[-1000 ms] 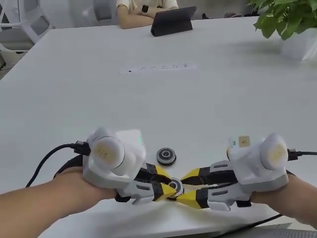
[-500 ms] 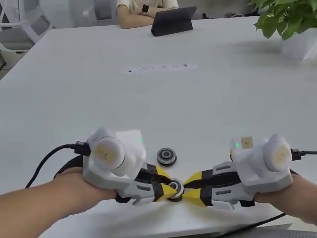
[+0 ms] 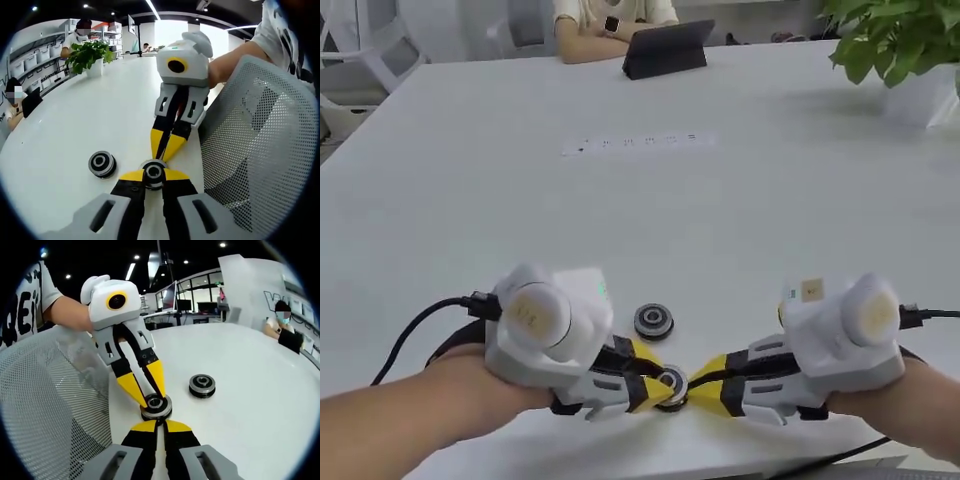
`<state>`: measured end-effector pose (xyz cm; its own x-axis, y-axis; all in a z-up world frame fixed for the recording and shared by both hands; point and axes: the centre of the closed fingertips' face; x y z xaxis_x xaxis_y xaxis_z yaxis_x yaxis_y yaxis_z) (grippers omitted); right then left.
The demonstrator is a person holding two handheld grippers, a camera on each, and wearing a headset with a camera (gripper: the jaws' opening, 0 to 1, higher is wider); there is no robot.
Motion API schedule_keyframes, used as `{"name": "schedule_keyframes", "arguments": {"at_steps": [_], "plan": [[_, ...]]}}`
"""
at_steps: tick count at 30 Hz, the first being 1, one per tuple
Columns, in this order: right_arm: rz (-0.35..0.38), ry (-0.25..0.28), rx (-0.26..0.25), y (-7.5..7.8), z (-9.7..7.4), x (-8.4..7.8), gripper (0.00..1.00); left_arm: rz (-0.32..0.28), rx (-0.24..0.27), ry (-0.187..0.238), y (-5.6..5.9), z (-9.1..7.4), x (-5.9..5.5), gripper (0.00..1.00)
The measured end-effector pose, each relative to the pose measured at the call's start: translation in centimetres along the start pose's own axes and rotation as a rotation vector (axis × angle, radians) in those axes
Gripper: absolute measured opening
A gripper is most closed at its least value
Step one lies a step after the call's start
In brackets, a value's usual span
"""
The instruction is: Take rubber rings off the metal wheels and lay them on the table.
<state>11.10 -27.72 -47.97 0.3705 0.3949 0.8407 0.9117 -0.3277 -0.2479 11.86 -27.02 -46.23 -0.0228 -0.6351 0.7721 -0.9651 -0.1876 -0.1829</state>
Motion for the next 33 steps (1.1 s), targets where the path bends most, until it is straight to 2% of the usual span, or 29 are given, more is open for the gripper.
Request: {"name": "schedule_keyframes", "arguments": {"at_steps": [11,16,23,31,33], "plan": [[0.000,-0.011,-0.051,0.13,-0.20,-0.03,0.00,0.008,0.006,-0.006,0.03,0.01,0.00,0.07],[-0.041,-0.025,-0.075,-0.03,-0.37,0.06,0.00,0.008,0.005,-0.006,0.03,0.03,-0.01,0.07],[-0.088,-0.071,-0.103,-0.06,-0.34,0.12,0.00,0.009,0.006,-0.007,0.05,0.05,0.01,0.07],[-0.204,-0.151,-0.145,-0.01,-0.22,0.01,0.00,0.005,0.009,-0.011,0.03,0.07,0.02,0.07],[-0.279,-0.195,-0.152,-0.02,-0.14,-0.09,0.00,0.004,0.010,-0.011,0.03,0.07,0.02,0.07]]}}
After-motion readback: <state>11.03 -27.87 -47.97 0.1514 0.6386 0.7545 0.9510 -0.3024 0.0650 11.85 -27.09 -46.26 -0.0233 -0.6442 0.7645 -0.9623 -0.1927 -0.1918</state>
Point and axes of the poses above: the centre of the closed fingertips' face, and the gripper's own axes: z roughly forward along the fingers, y roughly to its right, x roughly out of its top, and after that the axes turned 14 degrees about x, right-handed
